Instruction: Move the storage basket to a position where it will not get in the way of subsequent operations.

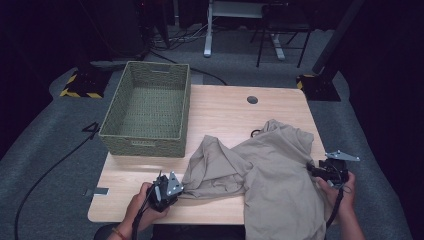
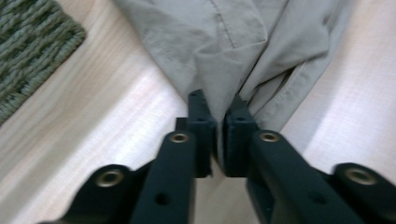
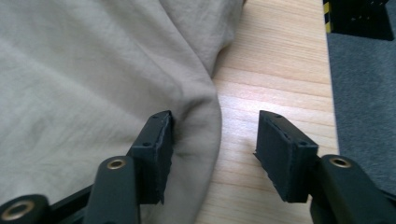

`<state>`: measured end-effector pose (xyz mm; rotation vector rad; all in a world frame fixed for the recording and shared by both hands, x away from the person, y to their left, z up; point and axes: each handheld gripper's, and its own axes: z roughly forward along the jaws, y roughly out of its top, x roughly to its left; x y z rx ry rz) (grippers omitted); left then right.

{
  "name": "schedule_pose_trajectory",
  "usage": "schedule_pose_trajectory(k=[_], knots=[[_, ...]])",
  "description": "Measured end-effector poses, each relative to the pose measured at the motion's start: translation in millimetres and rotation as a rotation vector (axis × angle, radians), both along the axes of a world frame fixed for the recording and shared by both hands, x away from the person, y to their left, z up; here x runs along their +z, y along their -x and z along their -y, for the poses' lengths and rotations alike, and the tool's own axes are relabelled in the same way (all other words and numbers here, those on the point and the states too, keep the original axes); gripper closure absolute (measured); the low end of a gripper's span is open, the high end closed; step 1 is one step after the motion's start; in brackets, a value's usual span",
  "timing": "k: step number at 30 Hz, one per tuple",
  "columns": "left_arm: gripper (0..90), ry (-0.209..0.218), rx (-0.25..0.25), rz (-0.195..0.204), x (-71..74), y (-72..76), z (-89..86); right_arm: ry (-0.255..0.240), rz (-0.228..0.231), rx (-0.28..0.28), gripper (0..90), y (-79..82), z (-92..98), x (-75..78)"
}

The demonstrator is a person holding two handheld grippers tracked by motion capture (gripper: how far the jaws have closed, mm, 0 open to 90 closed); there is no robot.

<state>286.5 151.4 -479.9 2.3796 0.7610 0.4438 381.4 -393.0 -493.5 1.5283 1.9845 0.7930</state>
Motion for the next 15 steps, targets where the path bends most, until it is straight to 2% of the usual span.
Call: schedule_pose_trajectory(k=[2, 4, 7, 8, 10, 11, 13, 15], knots=[[60.2, 0.040, 0.004, 0.011, 3.7, 1.8, 0.0, 0.019, 0.010, 0.001, 44.0, 1.1, -0.2, 2.6], [46.5, 0.078, 0.005, 0.015, 8.9, -1.0, 2.4, 0.014, 0.047, 0.009, 41.6, 3.4, -1.8, 9.8], [31.6, 0.109, 0.001, 0.048, 18.7, -9.3, 12.0, 0.003, 0.116, 0.069, 38.2, 6.0, -10.2, 26.0], [29.8, 0.122, -0.016, 0.051, 21.5, -13.7, 16.4, 0.005, 0.128, 0.090, 37.2, 5.8, -15.2, 30.8], [28.6, 0.120, -0.021, 0.052, 23.5, -24.2, 27.0, 0.012, 0.142, 0.157, 34.4, 0.9, -26.8, 38.1], [28.7, 0.116, -0.028, 0.049, 22.7, -30.6, 32.1, 0.016, 0.139, 0.185, 33.8, -2.8, -33.7, 40.5], [30.0, 0.081, -0.007, 0.038, 17.9, -43.3, 41.3, 0.022, 0.135, 0.227, 31.2, -13.1, -47.0, 42.7], [36.2, 0.087, 0.003, 0.009, 11.4, -54.3, 46.2, 0.054, 0.103, 0.250, 31.0, -25.0, -59.3, 41.5]])
